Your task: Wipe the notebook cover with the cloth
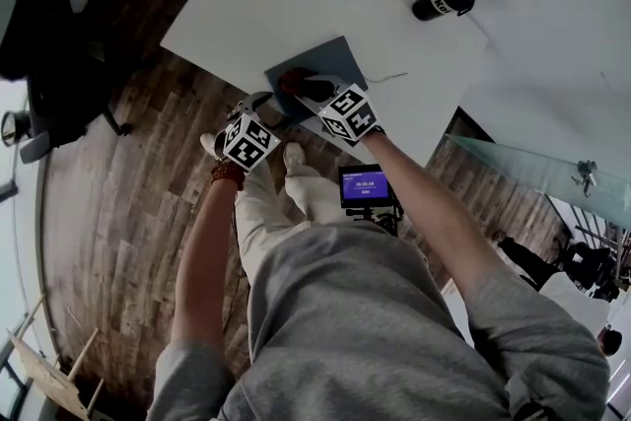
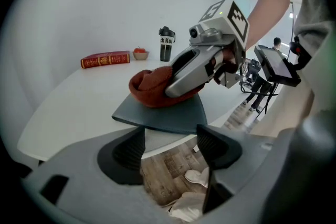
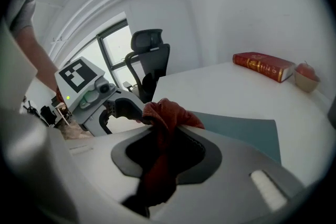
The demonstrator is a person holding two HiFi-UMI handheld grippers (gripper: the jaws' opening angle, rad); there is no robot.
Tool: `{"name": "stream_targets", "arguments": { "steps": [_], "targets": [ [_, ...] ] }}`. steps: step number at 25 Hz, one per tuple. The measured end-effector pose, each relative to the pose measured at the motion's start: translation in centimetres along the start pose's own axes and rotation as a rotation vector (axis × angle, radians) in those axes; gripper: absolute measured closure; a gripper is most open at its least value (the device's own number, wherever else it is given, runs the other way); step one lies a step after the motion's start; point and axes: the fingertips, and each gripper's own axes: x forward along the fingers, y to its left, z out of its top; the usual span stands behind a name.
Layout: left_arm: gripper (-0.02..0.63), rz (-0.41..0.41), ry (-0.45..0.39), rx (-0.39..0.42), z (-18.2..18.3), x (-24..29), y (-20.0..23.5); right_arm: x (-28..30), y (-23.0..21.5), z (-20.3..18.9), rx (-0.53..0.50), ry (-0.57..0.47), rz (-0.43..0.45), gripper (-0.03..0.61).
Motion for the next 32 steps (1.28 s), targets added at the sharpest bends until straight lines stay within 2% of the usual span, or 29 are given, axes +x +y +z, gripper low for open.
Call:
{"name": "stream_targets", "arguments": {
  "steps": [10, 13, 16, 18, 20, 22, 26, 28, 32],
  "targets": [
    [0.313, -0.001, 0.015, -0.001, -0.2, 0.0, 0.0, 2.1, 3.5, 0.6, -0.075, 0.033, 0.065, 0.479],
    [0.313, 0.005, 0.014, -0.005, -0.2, -0.1, 0.0, 2.1, 3.8, 0.7, -0.035, 0.005, 0.066, 0.479],
    [0.313, 0.000, -0.005, -0.026, -0.2, -0.3, 0.0, 1.5, 4.6, 1.6, 0.023, -0.034, 0.171, 0.473],
    [0.293, -0.013, -0.025, -0.054, -0.2, -1.0, 0.1, 0.1, 3.8, 3.6, 0.056, -0.121, 0.193, 0.465],
    [0.271, -0.010, -0.054, -0.042, 0.2, -2.0, 0.7, -2.0, 0.8, 5.5, 0.093, -0.216, 0.119, 0.463],
    [0.259, -0.001, -0.062, -0.012, 0.4, -2.6, 1.5, -4.0, -3.3, 6.2, 0.098, -0.251, -0.008, 0.463],
    [0.235, -0.033, -0.052, 0.008, 1.0, -2.2, 2.0, -6.3, -10.3, 4.1, 0.064, -0.173, -0.245, 0.463],
    [0.219, -0.056, -0.051, 0.021, 1.3, -1.7, 1.8, -6.9, -12.5, 3.1, 0.066, -0.142, -0.312, 0.463],
    [0.207, -0.081, 0.010, 0.063, 0.7, -0.6, 1.4, -7.2, -15.0, 2.5, 0.057, -0.112, -0.408, 0.463]
  ]
}}
